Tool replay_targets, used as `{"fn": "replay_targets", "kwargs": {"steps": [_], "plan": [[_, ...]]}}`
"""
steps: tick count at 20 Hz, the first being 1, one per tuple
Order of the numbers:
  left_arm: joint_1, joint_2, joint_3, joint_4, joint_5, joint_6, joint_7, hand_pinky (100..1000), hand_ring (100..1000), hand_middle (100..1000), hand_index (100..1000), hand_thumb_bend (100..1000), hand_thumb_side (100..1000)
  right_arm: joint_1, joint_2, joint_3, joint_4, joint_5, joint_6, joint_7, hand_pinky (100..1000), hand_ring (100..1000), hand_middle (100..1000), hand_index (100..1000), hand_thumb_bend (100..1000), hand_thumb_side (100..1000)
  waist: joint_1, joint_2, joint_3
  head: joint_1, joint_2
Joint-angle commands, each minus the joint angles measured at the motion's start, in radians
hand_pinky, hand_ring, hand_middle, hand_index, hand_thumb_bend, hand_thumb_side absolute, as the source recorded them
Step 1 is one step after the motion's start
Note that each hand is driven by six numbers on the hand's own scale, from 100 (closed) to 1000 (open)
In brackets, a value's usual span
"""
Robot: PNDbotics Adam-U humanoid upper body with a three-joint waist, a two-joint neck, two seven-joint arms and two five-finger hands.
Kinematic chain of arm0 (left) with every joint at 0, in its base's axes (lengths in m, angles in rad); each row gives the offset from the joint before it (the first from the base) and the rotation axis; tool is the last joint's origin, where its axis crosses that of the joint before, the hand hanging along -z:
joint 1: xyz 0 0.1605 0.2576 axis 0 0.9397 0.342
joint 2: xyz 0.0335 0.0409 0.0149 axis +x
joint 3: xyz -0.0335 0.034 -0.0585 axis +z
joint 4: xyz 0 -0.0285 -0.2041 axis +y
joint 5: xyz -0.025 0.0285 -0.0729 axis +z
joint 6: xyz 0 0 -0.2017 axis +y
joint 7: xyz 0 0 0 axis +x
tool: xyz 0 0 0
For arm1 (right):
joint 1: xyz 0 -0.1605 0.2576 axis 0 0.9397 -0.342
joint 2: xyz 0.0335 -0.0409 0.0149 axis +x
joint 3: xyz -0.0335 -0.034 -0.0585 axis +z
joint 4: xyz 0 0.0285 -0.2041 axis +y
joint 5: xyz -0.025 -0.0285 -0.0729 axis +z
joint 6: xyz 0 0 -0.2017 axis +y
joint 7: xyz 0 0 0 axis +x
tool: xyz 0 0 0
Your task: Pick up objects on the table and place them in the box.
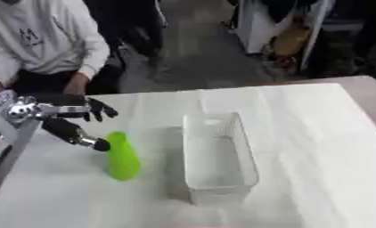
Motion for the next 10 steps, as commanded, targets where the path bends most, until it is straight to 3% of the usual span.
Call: {"fn": "replay_targets", "kwargs": {"steps": [1,10], "plan": [[-0.027,0.027,0.001,-0.01,0.01,-0.007,-0.025,767,809,917,1000,734,833,-0.008,-0.018,-0.004,-0.016,-0.006,0.001,0.006,260,451,538,583,100,415,0.0,-0.017,-0.001,0.006,-0.008],[-0.046,-0.001,-0.011,0.008,-0.008,-0.016,-0.069,773,811,918,1000,770,787,-0.015,-0.014,-0.003,-0.016,-0.012,0.004,0.012,261,452,538,583,100,417,0.0,-0.012,-0.009,0.011,-0.01]]}}
